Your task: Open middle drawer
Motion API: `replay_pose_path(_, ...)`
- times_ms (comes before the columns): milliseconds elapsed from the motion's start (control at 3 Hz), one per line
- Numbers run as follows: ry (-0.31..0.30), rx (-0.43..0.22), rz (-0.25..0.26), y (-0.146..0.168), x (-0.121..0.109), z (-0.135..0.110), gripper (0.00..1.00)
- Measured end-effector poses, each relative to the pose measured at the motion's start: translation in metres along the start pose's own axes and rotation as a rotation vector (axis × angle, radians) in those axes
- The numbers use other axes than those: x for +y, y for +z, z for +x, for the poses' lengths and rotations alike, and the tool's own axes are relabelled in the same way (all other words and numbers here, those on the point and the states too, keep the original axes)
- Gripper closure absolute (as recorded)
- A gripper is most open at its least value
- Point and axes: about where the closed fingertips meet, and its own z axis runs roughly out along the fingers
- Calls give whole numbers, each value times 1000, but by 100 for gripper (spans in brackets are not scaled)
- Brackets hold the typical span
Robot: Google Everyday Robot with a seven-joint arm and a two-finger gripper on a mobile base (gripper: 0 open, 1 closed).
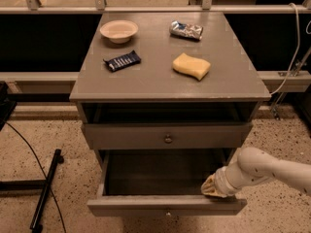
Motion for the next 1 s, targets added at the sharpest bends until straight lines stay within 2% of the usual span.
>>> replay_pose_path(333,6,-65,30,-2,10,-3,61)
replay_pose_path(1000,11,-99,71,0,-4,-6,15)
